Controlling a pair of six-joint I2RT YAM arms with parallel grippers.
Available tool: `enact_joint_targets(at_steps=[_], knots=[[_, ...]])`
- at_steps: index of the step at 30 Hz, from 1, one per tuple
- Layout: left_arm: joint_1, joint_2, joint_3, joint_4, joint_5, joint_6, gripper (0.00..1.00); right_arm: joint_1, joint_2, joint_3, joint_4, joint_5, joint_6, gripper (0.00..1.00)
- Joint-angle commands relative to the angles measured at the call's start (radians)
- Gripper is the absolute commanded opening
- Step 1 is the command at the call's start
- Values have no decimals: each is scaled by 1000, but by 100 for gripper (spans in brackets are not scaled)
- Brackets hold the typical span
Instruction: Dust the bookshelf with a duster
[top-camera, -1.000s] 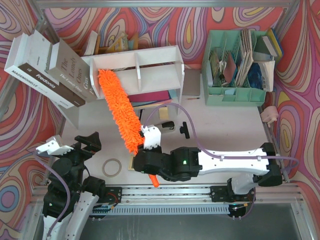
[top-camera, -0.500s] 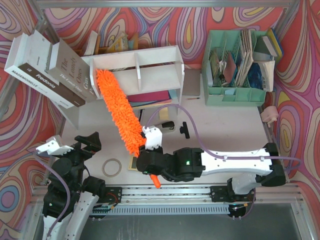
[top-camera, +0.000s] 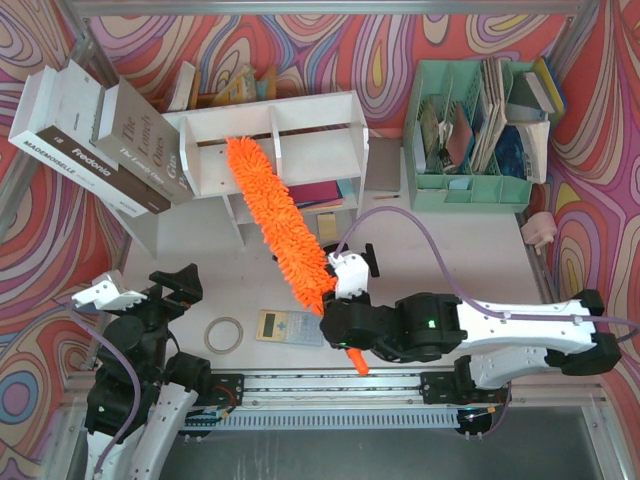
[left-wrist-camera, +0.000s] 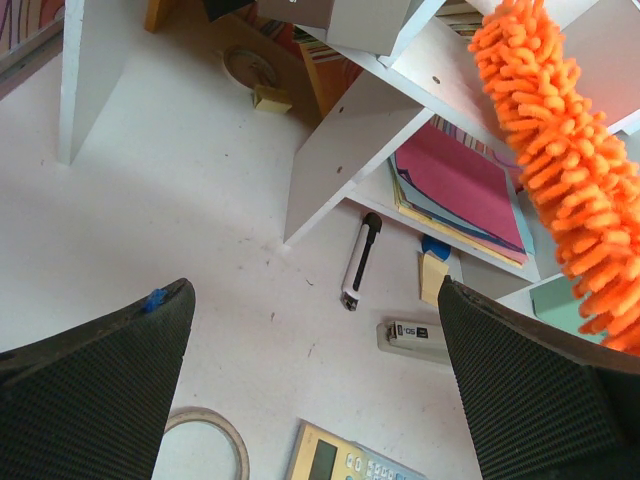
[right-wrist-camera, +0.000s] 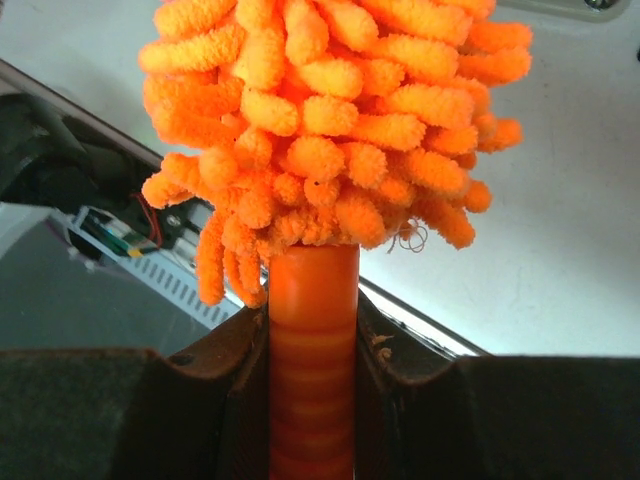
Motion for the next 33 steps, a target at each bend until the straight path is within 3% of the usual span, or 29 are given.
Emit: enact_joint_targets(at_steps=[1,8,14,33], knots=[[6,5,-12,-3,-4,1,98,4,-48,-73,-43,-54,-67,0],[5,5,-12,-3,-6,1,98,33,-130,-223,-16,-172,-169,0],[5,9,-11,-3,-6,2,98,37,-255,-307,-8,-163,-156,0],[5,28,-9,-5,-12,4,98,42,-444,-315,-83,-221,-225,0]])
